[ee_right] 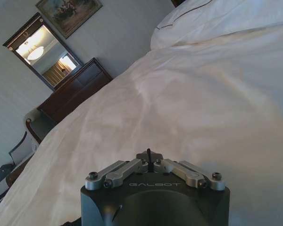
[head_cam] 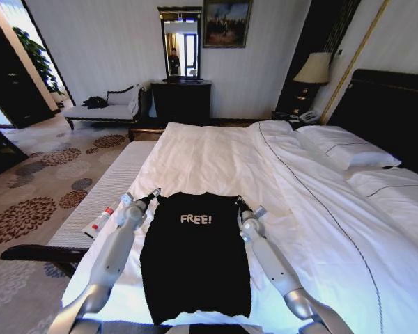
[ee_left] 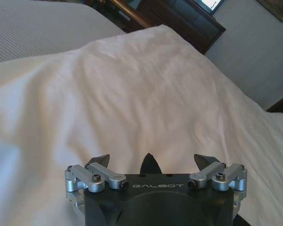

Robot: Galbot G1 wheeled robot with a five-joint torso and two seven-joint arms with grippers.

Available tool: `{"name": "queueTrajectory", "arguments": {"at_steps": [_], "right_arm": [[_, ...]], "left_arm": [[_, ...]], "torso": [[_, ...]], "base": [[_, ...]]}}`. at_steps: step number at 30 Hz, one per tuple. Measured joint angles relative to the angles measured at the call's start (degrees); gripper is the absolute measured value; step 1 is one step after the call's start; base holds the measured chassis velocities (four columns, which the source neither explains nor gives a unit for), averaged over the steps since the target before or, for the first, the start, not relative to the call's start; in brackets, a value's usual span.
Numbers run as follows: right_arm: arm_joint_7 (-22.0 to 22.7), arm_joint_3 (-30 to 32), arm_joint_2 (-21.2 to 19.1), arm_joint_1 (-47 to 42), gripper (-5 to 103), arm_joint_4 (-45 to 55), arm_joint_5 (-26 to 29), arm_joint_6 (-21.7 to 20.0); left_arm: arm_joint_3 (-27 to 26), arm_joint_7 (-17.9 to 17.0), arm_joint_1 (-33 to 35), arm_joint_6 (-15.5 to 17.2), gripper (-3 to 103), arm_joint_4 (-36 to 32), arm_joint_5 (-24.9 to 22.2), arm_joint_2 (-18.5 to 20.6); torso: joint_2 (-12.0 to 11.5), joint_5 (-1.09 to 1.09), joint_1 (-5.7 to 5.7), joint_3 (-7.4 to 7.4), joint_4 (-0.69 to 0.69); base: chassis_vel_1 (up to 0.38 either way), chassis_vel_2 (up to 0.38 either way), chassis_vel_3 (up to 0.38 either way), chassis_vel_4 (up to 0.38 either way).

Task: Fold the clothes on the bed.

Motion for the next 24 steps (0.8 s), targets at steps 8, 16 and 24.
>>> {"name": "queueTrajectory", "arguments": {"at_steps": [8,16,24], "right_arm": [[0.05,0.13,0.61,0.17,0,-0.47,-0.8,0.0],[0.14,0.06,1.29,0.23,0,-0.85,-1.58,0.09],[0.28,0.1,1.55,-0.06,0,-0.86,-2.18,0.23]], "left_arm": [[2.08,1.71,-1.44,-0.36,97,2.52,1.87,-0.39],[2.1,2.57,-0.87,-0.75,70,2.99,3.16,-0.53],[1.58,3.13,-0.13,-1.07,38,2.65,3.32,-0.03]], "torso": [[0.0,0.0,0.0,-0.01,0.0],[0.0,-0.01,-0.01,-0.01,0.0],[0.01,0.0,-0.01,-0.01,0.0]], "base": [[0.0,0.0,0.0,0.0],[0.0,0.0,0.0,0.0],[0.0,0.0,0.0,0.0]]}}
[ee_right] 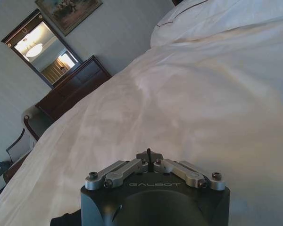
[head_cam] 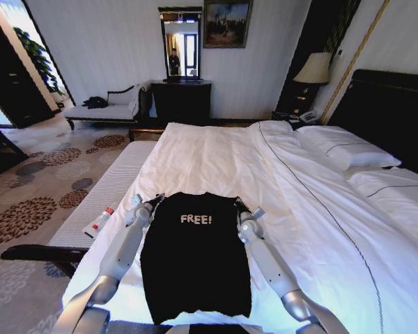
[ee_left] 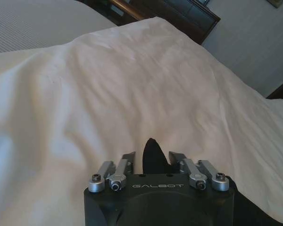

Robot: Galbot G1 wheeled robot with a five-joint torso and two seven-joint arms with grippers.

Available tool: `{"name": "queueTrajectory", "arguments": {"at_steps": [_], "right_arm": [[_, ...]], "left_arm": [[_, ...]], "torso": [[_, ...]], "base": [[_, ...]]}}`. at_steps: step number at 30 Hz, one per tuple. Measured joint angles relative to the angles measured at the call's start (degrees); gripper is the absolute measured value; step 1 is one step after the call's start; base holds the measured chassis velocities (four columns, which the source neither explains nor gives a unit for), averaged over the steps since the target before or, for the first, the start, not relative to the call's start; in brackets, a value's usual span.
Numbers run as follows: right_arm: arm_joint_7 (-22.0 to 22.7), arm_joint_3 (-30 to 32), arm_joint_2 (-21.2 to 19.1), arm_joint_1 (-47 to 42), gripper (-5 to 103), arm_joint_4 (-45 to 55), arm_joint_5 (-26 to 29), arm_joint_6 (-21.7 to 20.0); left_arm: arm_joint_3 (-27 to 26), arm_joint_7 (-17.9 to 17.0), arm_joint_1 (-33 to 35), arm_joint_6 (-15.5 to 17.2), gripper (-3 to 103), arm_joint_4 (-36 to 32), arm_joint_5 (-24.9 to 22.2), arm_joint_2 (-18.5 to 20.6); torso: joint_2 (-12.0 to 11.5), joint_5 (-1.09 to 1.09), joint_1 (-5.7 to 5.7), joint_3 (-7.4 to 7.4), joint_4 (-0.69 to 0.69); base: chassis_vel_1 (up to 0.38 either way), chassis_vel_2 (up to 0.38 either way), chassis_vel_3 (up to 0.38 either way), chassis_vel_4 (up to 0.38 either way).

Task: Fold the clothes on the bed.

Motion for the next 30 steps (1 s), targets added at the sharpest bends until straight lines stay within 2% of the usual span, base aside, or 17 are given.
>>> {"name": "queueTrajectory", "arguments": {"at_steps": [1,3,6,8,9,10,12,19,30], "right_arm": [[0.02,0.0,0.01,0.0,0,-0.04,-0.06,0.01],[0.05,0.01,0.03,0.06,0,-0.25,-0.16,0.03],[0.05,0.02,0.07,0.26,0,-0.51,-0.29,0.06],[0.08,-0.03,0.08,0.44,0,-0.76,-0.39,0.12],[0.08,-0.03,0.08,0.44,0,-0.76,-0.39,0.12],[0.11,-0.1,0.06,0.45,0,-0.76,-0.39,0.16],[0.37,-0.19,-0.08,0.48,0,-0.5,-0.27,0.25],[1.19,-1.27,-2.27,2.11,0,5.23,2.73,-0.14],[0.11,-2.62,-4.26,8.16,0,6.0,7.72,-0.55]], "left_arm": [[-0.07,0.01,0.07,-0.02,38,-0.12,-0.02,0.02],[-0.19,0.03,0.2,-0.06,27,-0.35,-0.06,0.08],[-0.25,0.04,0.3,-0.07,22,-0.47,-0.11,0.12],[-0.31,0.13,0.37,-0.18,10,-0.6,-0.22,0.41],[-0.31,0.13,0.37,-0.18,10,-0.6,-0.22,0.41],[-0.32,0.18,0.37,-0.33,5,-0.65,-0.27,0.54],[-0.41,0.2,0.32,-0.64,2,-0.8,-0.56,0.86],[-1.06,0.45,-2.17,-1.1,0,-2.23,-3.7,3.16],[-0.31,2.2,-8.04,-2.41,0,-1.18,-5.81,3.99]], "torso": [[0.0,0.0,0.0,0.0,0.0],[0.0,0.0,0.0,0.0,0.0],[0.0,0.0,0.0,0.0,-0.01],[0.0,0.0,0.0,0.0,-0.01],[0.0,0.0,0.0,0.0,-0.01],[0.0,0.0,0.0,0.0,-0.01],[0.0,0.0,0.0,0.0,0.0],[0.0,0.01,0.0,0.0,0.0],[0.0,0.0,0.0,0.01,0.0]], "base": [[0.0,0.0,0.0,0.0],[0.0,0.0,0.0,0.0],[0.0,0.0,0.0,0.0],[0.0,0.0,0.0,0.0],[0.0,0.0,0.0,0.0],[0.0,0.0,0.0,0.0],[0.0,0.0,0.0,0.0],[0.0,0.0,0.0,0.0],[0.0,0.0,0.0,0.0]]}}
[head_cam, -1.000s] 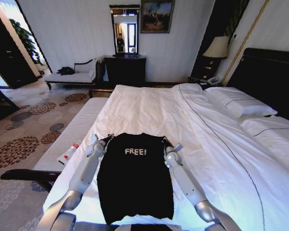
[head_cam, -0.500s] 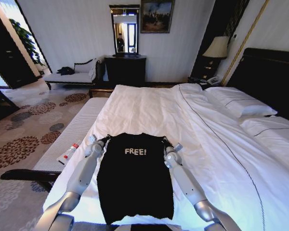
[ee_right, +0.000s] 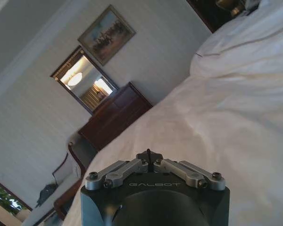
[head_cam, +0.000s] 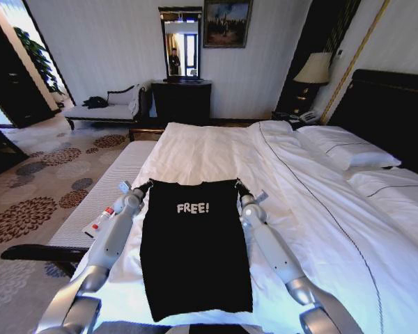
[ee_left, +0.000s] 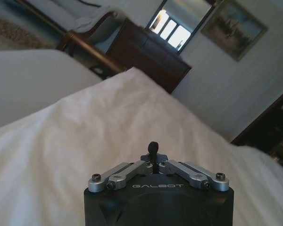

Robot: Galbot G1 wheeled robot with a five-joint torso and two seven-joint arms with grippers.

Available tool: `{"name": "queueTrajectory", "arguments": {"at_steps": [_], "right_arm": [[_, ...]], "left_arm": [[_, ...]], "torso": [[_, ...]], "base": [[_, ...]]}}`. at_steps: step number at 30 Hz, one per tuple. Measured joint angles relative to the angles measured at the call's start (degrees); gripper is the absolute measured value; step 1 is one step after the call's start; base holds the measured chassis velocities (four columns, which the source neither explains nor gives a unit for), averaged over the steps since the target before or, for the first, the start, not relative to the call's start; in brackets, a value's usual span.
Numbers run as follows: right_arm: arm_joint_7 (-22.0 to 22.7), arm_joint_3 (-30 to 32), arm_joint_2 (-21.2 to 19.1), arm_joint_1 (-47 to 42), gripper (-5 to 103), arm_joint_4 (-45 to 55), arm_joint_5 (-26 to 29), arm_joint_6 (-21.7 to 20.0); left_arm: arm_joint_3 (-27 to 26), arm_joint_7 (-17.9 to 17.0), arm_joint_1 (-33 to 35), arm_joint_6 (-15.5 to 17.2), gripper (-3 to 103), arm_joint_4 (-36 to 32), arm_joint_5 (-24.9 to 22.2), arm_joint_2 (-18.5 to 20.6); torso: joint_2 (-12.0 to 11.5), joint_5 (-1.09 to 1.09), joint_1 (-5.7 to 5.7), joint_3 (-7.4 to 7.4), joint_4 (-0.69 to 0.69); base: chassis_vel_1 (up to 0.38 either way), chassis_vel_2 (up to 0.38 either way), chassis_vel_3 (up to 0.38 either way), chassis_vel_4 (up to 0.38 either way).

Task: Fold the clothes on the bed.

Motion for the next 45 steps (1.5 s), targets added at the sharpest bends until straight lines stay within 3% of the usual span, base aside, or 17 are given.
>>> {"name": "queueTrajectory", "arguments": {"at_steps": [5,10,16,21,30,37,39,45], "right_arm": [[-1.7,-0.92,-1.95,3.58,0,-3.38,1.73,0.41],[-2.2,-1.93,-3.59,4.15,0,-3.71,2.22,0.7],[-1.5,-3.39,-9.88,0.29,0,3.49,4.03,1.26],[2.17,-1.9,-15.99,-7.76,0,13.64,6.44,0.56],[7.85,1.98,-19.53,-21.52,0,27.83,6.41,-0.53],[10.05,5.01,-19.51,-32.1,0,36.12,4.29,-0.53],[11.25,6.16,-18.77,-37.34,0,38.89,2.67,-0.49],[13.29,7.48,-17.28,-44.35,0,41.73,-0.52,0.03]], "left_arm": [[0.96,1.06,-6.13,-0.43,0,3.07,-0.9,-0.03],[2.15,1.27,-7.82,-0.5,0,3.25,-1.22,-0.02],[1.74,0.13,-1.92,-0.54,0,-5.67,-3.74,2.45],[-2.04,-2.19,10.55,0.04,0,-20.36,-7.3,6.72],[-7.93,-6.22,28.94,0.66,0,-37.79,-8.61,8.2],[-11.24,-8.77,41.24,2.91,0,-47.65,-3.62,7.12],[-13.07,-10.36,48.13,5.77,0,-50.65,0.34,6.54],[-17.14,-10.68,56.2,9.43,0,-54.43,2.0,6.02]], "torso": [[0.0,0.01,0.0,0.0,0.0],[0.0,0.02,0.01,0.0,-0.01],[0.0,0.01,0.01,-0.01,-0.01],[0.01,0.0,-0.01,-0.02,0.01],[0.02,0.0,-0.02,-0.03,0.01],[0.02,0.0,-0.02,-0.02,-0.02],[0.02,-0.01,-0.02,-0.02,-0.01],[0.02,-0.01,-0.02,-0.02,0.0]], "base": [[0.0,0.0,0.0,0.0],[0.0,0.0,0.0,0.0],[0.0,0.0,0.0,0.0],[0.0,0.0,0.0,0.0],[0.0,0.0,0.0,0.0],[0.0,0.0,0.0,0.0],[0.0,0.0,0.0,0.0],[0.0,0.0,0.0,0.0]]}}
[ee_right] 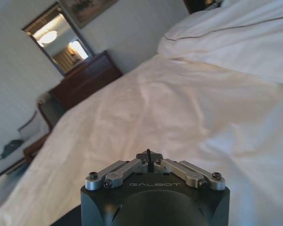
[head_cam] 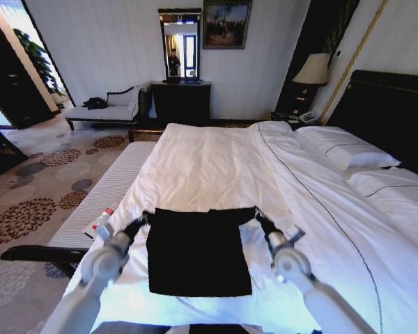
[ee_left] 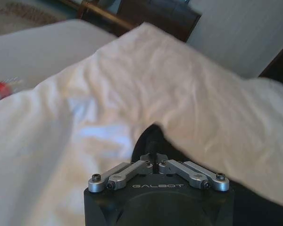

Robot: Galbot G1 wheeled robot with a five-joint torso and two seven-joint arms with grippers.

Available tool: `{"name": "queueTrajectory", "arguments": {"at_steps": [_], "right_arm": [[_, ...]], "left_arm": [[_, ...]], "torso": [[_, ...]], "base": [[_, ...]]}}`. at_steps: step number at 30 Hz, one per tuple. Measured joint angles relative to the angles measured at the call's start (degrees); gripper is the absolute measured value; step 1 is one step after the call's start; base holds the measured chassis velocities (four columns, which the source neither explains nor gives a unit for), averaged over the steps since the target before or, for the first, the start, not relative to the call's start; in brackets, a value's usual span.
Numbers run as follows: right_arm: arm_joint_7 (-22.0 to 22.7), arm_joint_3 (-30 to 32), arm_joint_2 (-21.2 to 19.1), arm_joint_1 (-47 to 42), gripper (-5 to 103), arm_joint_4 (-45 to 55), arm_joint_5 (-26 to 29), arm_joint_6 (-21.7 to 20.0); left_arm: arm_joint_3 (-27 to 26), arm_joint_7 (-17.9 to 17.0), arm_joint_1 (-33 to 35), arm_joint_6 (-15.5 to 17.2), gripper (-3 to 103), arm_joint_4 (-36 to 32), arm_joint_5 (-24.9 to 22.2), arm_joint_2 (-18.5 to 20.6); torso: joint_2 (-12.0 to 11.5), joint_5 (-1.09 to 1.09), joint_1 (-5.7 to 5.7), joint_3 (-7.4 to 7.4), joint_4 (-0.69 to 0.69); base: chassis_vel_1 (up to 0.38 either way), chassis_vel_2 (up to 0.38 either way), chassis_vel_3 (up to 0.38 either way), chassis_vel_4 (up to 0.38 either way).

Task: Fold the clothes on the bed.

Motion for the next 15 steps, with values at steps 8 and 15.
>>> {"name": "queueTrajectory", "arguments": {"at_steps": [8,15], "right_arm": [[0.76,1.48,1.81,-9.0,0,1.64,-5.38,2.35],[0.35,1.47,2.91,-11.4,0,0.19,-7.16,3.39]], "left_arm": [[-3.38,-0.69,7.11,3.76,0,-5.08,0.55,-1.87],[-2.78,-1.66,8.31,5.81,0,-6.13,1.53,-2.58]], "torso": [[-0.01,0.0,0.01,0.0,-0.01],[-0.02,0.01,0.02,0.01,-0.01]], "base": [[0.0,0.0,0.0,0.0],[0.0,0.0,0.0,0.0]]}}
